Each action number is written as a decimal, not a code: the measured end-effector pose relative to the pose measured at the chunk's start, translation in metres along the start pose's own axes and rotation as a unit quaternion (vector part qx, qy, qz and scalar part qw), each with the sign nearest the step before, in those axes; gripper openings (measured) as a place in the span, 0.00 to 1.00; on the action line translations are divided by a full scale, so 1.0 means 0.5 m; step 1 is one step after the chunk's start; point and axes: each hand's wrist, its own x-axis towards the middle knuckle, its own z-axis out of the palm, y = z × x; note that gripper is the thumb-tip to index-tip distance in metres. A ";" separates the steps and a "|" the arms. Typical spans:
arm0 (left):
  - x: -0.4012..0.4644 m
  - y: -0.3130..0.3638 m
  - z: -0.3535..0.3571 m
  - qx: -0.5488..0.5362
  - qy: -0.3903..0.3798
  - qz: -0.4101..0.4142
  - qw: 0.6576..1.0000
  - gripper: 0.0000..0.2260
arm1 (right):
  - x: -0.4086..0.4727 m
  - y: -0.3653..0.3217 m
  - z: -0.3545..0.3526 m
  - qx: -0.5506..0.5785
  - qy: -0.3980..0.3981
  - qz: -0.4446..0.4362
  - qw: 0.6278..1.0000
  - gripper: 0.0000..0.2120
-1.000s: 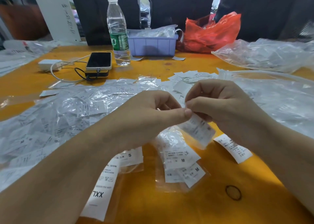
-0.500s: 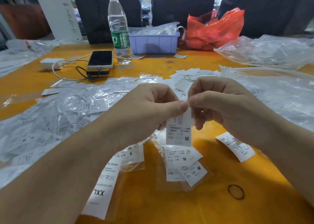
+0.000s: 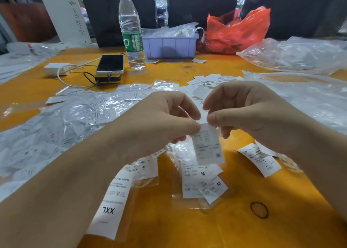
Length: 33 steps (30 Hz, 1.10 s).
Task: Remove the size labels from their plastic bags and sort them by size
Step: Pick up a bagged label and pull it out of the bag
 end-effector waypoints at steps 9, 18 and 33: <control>0.000 0.003 -0.005 0.109 0.050 -0.017 0.993 0.04 | 0.004 0.020 0.002 -0.075 -0.019 0.018 0.997 0.06; 0.002 -0.022 -0.056 0.367 0.177 -0.035 0.913 0.06 | -0.002 0.025 0.006 -0.217 0.078 -0.005 0.973 0.04; 0.028 -0.060 -0.036 0.454 0.069 -0.028 0.888 0.15 | 0.008 0.043 0.011 -0.474 0.011 0.087 0.876 0.13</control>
